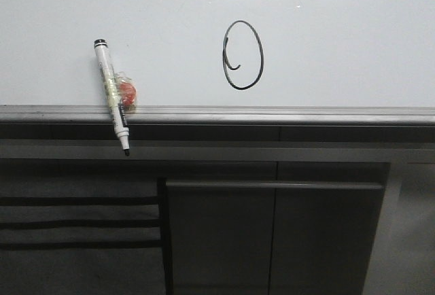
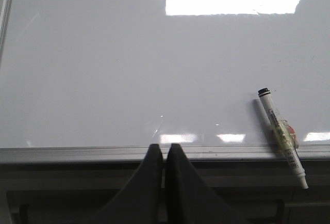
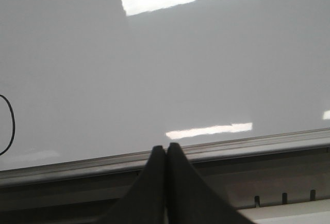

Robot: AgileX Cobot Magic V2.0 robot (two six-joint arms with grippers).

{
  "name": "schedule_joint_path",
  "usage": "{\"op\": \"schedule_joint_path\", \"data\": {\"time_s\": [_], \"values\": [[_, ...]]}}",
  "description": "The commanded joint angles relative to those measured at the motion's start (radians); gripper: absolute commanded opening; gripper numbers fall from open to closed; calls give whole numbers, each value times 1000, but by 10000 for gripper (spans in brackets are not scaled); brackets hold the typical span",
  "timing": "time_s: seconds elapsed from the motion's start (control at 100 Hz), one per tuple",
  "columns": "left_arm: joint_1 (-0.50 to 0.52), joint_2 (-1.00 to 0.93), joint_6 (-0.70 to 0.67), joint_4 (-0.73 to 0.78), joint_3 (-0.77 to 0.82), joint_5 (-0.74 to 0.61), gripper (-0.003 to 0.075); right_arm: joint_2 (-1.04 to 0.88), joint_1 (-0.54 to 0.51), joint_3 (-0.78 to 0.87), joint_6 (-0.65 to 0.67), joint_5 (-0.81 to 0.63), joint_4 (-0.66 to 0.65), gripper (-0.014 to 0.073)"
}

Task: Write number 0 on whiteboard

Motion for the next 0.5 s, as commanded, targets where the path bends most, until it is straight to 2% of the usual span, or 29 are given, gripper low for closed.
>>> {"op": "schedule_joint_path", "data": {"time_s": [0.0,0.02,0.06,0.16,0.49], "values": [[2,-11,-3,-1,23,-79,-20,-10,-7,13,256,-98,-285,-73],[2,-11,-3,-1,23,-79,-20,-10,-7,13,325,-112,-338,-73],[2,-11,-3,-1,23,-79,-20,-10,-7,13,359,-133,-382,-73],[2,-11,-3,-1,23,-79,-20,-10,-7,13,359,-171,-385,-73],[2,-11,-3,-1,23,-79,-20,-10,-7,13,359,-169,-385,-73]]}}
